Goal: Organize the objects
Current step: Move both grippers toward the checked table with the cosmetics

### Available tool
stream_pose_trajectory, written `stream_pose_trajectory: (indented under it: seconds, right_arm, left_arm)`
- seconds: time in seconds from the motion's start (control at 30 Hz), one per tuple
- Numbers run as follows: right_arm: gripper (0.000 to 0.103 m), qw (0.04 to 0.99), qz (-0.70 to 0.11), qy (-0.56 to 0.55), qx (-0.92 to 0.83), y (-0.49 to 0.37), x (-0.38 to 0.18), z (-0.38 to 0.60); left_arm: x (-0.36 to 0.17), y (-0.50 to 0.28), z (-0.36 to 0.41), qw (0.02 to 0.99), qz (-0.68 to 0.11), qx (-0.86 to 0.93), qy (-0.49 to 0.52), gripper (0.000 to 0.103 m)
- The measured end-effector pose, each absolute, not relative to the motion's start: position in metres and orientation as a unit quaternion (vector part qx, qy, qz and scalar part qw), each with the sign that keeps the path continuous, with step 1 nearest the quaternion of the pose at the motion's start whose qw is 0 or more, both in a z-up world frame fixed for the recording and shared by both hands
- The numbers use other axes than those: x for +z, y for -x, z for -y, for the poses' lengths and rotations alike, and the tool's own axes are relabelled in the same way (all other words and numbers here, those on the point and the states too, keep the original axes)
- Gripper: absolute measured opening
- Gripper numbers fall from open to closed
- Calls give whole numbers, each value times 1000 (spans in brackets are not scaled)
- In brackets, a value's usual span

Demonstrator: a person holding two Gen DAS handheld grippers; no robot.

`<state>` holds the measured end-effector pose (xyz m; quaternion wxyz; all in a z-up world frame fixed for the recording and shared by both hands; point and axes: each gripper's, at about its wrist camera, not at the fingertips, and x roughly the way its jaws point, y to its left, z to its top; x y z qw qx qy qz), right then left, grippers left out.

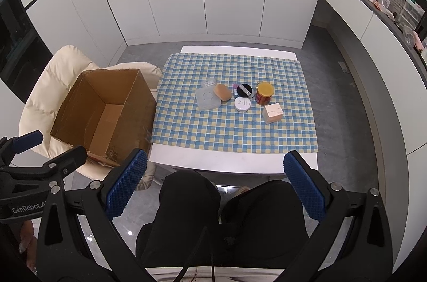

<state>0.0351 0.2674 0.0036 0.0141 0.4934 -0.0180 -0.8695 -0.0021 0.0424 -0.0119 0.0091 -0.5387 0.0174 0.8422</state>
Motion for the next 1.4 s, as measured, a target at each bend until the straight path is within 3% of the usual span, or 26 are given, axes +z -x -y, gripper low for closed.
stream_pose_trajectory:
  seconds: [0.87, 1.4]
  right_arm:
    - [103, -13, 38, -480, -876, -46, 0, -364]
    - [103, -34, 52, -491, -869, -46, -23, -426]
  left_arm:
    - [-7, 1, -140, 20, -38, 849, 527, 103]
    - [-35, 12, -187, 40, -26, 839, 542, 103]
